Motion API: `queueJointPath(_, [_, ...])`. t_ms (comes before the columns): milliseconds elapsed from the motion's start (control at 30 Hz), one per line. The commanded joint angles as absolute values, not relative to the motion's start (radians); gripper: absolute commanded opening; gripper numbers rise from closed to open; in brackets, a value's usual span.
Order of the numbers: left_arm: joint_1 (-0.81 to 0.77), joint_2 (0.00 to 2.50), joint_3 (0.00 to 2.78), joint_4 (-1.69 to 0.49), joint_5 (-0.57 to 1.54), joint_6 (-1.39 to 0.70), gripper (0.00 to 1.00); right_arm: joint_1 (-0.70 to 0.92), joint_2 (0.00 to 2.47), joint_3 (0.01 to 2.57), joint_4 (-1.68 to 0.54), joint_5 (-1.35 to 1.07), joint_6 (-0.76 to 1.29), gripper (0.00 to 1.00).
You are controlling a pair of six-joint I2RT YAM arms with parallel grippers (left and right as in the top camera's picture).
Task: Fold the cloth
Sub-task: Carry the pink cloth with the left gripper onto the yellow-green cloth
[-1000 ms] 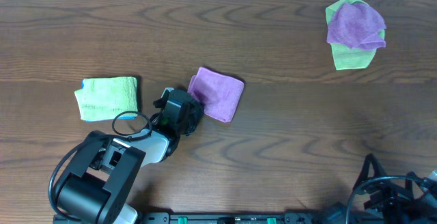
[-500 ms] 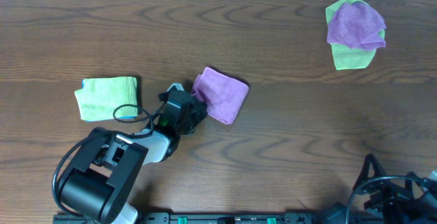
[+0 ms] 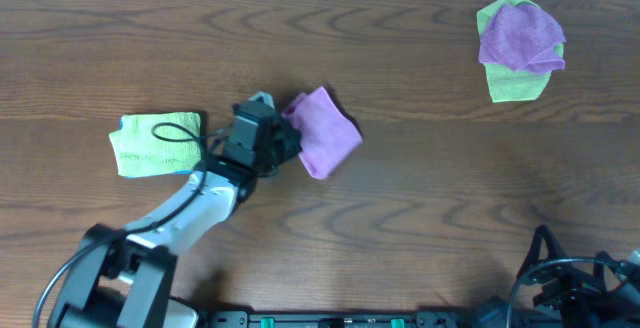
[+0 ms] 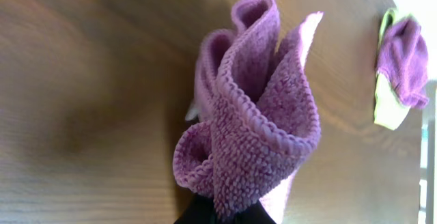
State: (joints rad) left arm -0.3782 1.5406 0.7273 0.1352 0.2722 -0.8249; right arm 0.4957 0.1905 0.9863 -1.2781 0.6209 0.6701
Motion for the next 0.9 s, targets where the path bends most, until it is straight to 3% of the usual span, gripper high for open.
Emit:
queueJointPath(0, [-0.327, 1.488, 0.749, 0.094, 0.264, -0.775, 0.06, 0.489, 0.188, 0.984, -1.279, 0.632, 0.680, 0.99])
queueJointPath(467, [-0.122, 1.240, 0.749, -0.102, 0.263, -0.709, 0.06, 0.489, 0.188, 0.984, -1.279, 0.632, 0.680, 0.99])
queueJointPath(867, [0.020, 1.219, 0.770, -0.100, 0.266, -0.693, 0.06, 0.489, 0.188, 0.984, -1.279, 0.632, 0.680, 0.99])
